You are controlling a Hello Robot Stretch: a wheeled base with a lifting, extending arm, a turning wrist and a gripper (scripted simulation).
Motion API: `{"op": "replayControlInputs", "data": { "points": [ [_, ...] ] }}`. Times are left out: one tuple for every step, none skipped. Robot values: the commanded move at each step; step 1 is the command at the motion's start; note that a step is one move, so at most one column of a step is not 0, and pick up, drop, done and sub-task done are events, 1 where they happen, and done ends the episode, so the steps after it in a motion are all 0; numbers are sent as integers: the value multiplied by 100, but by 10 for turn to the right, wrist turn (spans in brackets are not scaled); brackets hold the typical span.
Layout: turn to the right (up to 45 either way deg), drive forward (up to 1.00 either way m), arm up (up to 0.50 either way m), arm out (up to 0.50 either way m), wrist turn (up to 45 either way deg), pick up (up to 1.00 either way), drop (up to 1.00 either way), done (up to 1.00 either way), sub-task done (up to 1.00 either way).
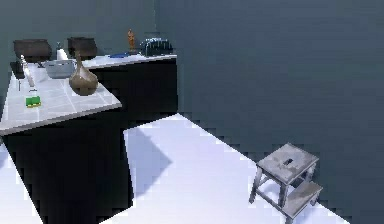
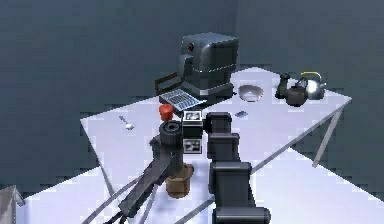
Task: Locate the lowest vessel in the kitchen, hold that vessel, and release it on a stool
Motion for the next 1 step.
{"op": "replayControlInputs", "data": {
  "points": [
    [0, 0, 0, 0, 450, 0, 0, 0, 0]
  ]
}}
